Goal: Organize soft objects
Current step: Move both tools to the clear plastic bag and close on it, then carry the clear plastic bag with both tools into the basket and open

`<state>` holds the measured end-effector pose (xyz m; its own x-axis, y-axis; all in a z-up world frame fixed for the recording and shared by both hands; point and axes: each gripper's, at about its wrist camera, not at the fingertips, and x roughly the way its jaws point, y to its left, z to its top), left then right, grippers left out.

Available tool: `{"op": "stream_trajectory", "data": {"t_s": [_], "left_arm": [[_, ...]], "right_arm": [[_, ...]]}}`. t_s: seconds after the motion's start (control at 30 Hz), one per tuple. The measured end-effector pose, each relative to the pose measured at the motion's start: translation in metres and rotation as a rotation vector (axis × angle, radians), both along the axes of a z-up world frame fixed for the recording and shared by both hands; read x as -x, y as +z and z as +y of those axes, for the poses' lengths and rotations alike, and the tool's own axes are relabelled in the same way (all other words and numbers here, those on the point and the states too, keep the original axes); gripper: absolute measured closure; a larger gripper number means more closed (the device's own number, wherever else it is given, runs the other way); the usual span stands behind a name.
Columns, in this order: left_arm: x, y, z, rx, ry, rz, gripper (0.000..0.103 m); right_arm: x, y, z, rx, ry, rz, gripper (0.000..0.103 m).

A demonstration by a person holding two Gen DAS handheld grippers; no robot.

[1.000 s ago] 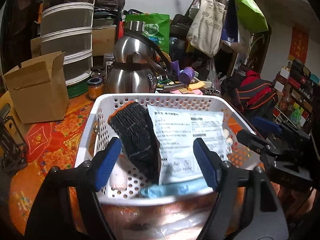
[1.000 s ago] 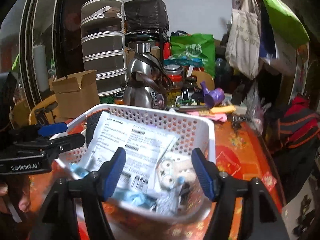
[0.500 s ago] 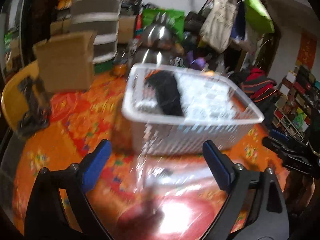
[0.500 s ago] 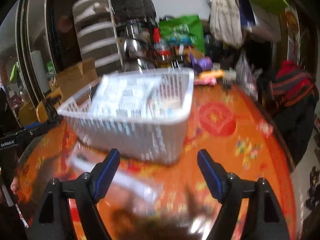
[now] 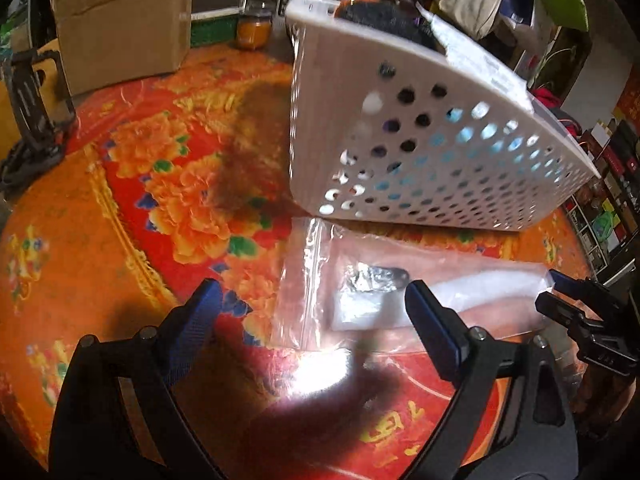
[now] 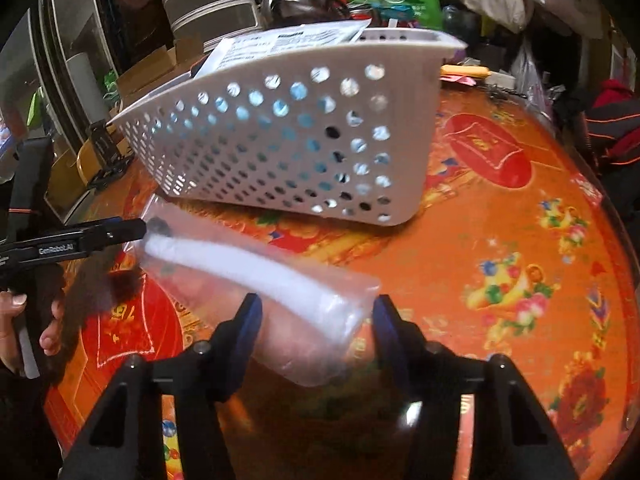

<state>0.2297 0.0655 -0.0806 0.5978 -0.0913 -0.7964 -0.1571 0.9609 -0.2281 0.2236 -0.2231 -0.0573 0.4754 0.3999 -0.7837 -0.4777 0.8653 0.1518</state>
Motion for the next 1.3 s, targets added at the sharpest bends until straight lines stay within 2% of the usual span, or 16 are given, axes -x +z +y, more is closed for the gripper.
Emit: {"op": "stream_trajectory", "data": {"t_s": [0.17, 0.23, 0.3, 0.33, 0.4, 0.47, 0.5, 0.67, 0.73, 1.07, 1.3], "left_arm": [[-0.002, -0.003, -0.011, -0.04, -0.023, -0.012, 0.012], [-0.002, -0.004, -0.019, -0.062, -0.045, -0.017, 0.016], [0.001, -0.001, -0.025, -0.072, -0.066, -0.026, 0.033], [0.003, 0.0, -0.029, -0.074, -0.077, -0.032, 0.037], [0.005, 0.001, -0.033, -0.076, -0.085, -0.04, 0.055], [0.008, 0.003, -0.035, -0.051, -0.103, -0.051, 0.07], [0.009, 0.003, -0.036, -0.038, -0.112, -0.054, 0.074], [0.014, 0.004, -0.04, -0.038, -0.124, -0.068, 0.078], [0.016, 0.005, -0.04, -0.035, -0.122, -0.069, 0.078], [0.02, 0.009, -0.029, -0.002, -0.113, -0.092, 0.085], [0.031, 0.019, -0.028, -0.002, -0.108, -0.145, 0.088]], "right_arm": [[-0.003, 0.001, 0.006, -0.002, 0.009, 0.002, 0.047], [-0.005, 0.001, 0.008, 0.009, 0.011, -0.001, 0.049], [-0.005, 0.001, 0.011, 0.038, 0.007, -0.01, 0.055], [-0.006, 0.001, 0.012, 0.048, 0.006, -0.014, 0.059], [-0.006, 0.001, 0.016, 0.068, 0.008, -0.023, 0.065], [-0.006, 0.001, 0.018, 0.07, 0.015, -0.023, 0.069], [-0.006, 0.001, 0.019, 0.071, 0.02, -0.024, 0.071], [-0.004, 0.001, 0.023, 0.081, 0.042, -0.033, 0.08], [-0.004, 0.002, 0.022, 0.063, 0.055, -0.031, 0.088], [0.006, 0.011, 0.027, 0.04, 0.074, -0.091, 0.09], [0.011, 0.019, 0.019, 0.002, 0.073, -0.126, 0.09]]}}
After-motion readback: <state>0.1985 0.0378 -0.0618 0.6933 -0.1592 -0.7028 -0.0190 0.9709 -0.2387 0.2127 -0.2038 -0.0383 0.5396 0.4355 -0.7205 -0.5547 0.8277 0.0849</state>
